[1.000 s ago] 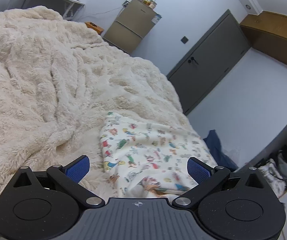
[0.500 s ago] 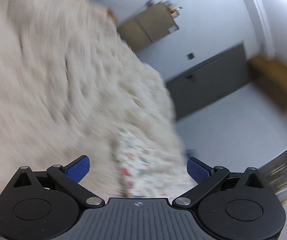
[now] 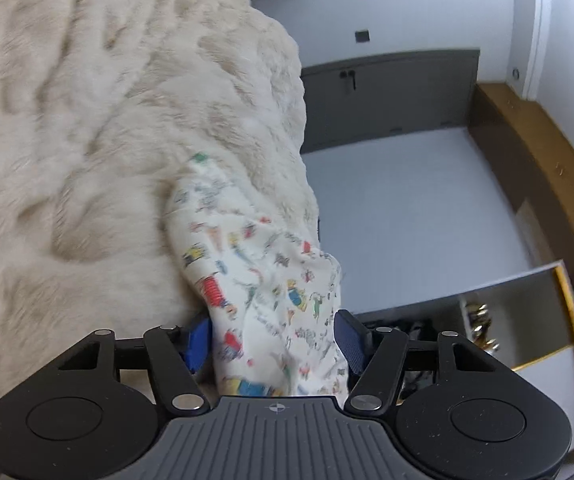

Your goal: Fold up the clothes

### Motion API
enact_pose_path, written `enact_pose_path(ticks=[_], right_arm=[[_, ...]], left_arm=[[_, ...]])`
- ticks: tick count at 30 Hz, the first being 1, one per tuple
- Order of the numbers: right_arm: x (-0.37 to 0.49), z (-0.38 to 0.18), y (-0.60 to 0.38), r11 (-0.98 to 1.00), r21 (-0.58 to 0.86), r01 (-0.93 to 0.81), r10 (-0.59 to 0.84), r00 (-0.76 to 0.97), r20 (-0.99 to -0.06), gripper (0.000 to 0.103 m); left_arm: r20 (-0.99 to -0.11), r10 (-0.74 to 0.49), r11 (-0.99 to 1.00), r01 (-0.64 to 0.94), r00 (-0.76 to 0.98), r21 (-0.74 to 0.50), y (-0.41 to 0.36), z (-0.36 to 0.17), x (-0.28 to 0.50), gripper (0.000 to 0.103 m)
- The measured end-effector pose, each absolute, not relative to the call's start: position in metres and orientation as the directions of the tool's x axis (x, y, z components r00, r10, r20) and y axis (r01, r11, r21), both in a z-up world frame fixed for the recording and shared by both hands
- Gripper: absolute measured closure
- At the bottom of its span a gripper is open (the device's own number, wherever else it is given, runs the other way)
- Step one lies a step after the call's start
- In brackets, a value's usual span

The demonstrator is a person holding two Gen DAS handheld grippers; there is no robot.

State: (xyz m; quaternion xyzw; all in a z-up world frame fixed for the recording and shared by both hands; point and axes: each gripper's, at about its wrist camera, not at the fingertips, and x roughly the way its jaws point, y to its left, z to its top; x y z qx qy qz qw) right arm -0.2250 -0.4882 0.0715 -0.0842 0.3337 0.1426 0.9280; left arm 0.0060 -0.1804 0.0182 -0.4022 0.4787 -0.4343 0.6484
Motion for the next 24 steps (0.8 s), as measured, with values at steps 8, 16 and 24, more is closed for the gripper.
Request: enact_pose_path(ticks=[8, 16, 24], right_arm=[[-0.253, 0.082, -0.486, 0.922, -0.092, -0.375, 0.244, 0.751, -0.614, 0.093], [-0.267, 0.143, -0.595, 0.967, 0.146, -0.209, 0.253, 0.853, -0.456, 0.066], [-0.264, 0.13, -0.643, 0.962, 0.247, -0.114, 0.22, 0.863, -0.455, 0.062]], left_arm=[[-0.401, -0.886, 0.453, 0.259, 0.231, -0.853, -0.208, 0.041, -0.011, 0.095], [-0.453, -0.835, 0.546, 0.569, 0.311, -0.615, -0.247, 0.147, -0.06, 0.096], [-0.537, -0.809, 0.516, 0.725, 0.239, -0.455, -0.345, 0.229, -0.085, 0.096]])
